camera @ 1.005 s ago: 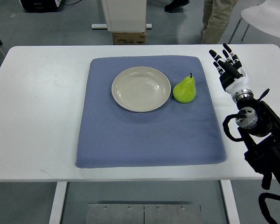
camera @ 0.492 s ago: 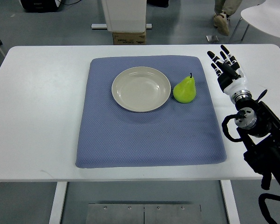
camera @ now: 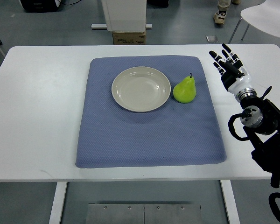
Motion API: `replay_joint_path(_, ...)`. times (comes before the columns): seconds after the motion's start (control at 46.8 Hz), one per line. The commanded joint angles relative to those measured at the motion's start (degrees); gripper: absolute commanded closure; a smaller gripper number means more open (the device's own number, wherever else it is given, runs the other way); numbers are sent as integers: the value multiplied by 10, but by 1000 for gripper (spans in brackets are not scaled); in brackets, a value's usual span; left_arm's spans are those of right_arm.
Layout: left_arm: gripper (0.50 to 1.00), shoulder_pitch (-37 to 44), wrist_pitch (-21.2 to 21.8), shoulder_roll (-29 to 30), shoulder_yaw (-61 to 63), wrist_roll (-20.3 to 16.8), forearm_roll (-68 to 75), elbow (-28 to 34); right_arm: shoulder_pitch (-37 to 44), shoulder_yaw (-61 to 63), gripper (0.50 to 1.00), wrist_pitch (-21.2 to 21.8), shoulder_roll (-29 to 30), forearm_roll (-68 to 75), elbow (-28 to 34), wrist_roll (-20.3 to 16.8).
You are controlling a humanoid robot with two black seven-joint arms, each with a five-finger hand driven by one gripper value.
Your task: Place pear on plate with right hand
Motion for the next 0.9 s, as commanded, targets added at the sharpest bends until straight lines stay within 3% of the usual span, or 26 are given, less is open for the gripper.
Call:
replay_joint_path(0.0, 500, 0, 0, 0, 0, 0, 0, 0, 0, 0, 500, 1, 0, 0, 0, 0)
replay_joint_path(0.876, 500, 0, 1, 0, 0, 0, 0, 0, 17, 1, 500, 1, 0, 0, -22, 1)
